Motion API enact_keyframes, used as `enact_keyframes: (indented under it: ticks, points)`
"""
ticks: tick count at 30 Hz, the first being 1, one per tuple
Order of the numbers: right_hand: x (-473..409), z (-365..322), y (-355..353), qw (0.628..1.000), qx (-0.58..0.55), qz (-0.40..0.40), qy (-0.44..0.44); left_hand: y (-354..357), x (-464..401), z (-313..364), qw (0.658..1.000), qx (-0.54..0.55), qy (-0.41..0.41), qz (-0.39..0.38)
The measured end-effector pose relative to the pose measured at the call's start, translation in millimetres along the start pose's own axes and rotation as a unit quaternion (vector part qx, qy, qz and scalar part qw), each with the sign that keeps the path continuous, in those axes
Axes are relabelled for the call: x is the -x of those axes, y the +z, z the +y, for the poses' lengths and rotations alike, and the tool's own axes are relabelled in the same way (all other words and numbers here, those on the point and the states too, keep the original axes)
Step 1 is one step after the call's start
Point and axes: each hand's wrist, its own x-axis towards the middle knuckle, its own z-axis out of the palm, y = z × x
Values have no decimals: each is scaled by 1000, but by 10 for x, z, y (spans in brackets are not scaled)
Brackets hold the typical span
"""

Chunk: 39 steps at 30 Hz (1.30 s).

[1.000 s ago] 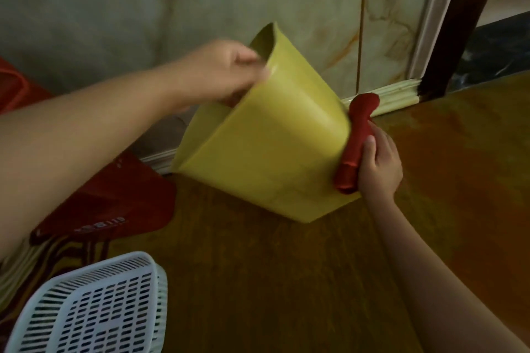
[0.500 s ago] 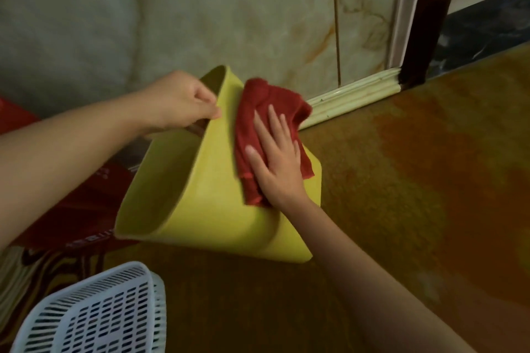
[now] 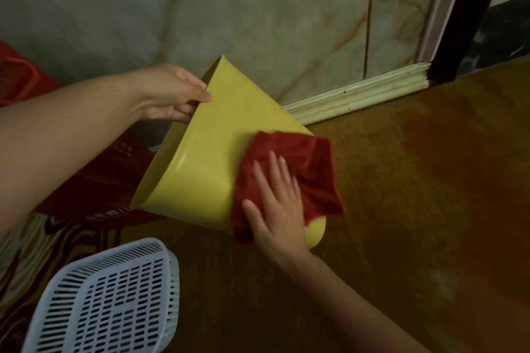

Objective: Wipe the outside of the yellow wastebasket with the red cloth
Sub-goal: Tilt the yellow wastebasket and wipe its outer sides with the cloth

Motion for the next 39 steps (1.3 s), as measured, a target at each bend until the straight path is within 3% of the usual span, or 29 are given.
enact_keyframes:
  ticks: [2, 5, 7, 9, 13, 17, 20, 23, 26, 29, 32, 36, 39]
  points:
    - [-339, -189, 12, 999, 18, 15, -44, 61, 48, 6, 999, 19, 30, 1]
    - [-733, 16, -77, 1000, 11, 10, -15, -40, 284, -227, 996, 36, 46, -61]
    - [-761, 403, -134, 999, 7, -5, 42, -201, 546, -517, 988, -92, 55, -108]
    - [-649, 757, -177, 993, 3, -8, 117, -290, 821, -818, 956, -256, 105, -96]
    - [-308, 911, -187, 978, -50, 27, 199, -261, 1066, -1072, 937, -279, 207, -19]
    - [73, 638, -280, 960, -117, 56, 247, 85, 1025, -691, 854, -367, 367, -22]
    - [358, 258, -340, 954, -171, 91, 227, 386, 1022, -483, 839, -362, 402, -60]
    - [352, -73, -335, 974, -129, 145, 121, 614, 970, -273, 825, -359, 435, -32]
    - [70, -120, -404, 980, -29, 195, 32, 669, 810, 42, 829, -340, 444, 29]
    - [-405, 118, -648, 970, 14, 244, -14, 661, 483, 434, 853, -321, 408, 55]
    - [-674, 454, -860, 973, 25, 230, -24, 682, 198, 760, 874, -294, 380, 68]
    - [-297, 862, -661, 979, 18, 191, 70, 594, 57, 882, 907, -241, 340, 54]
    - [-200, 1076, -624, 969, -17, 201, 142, 418, 117, 621, 883, -306, 354, 31]
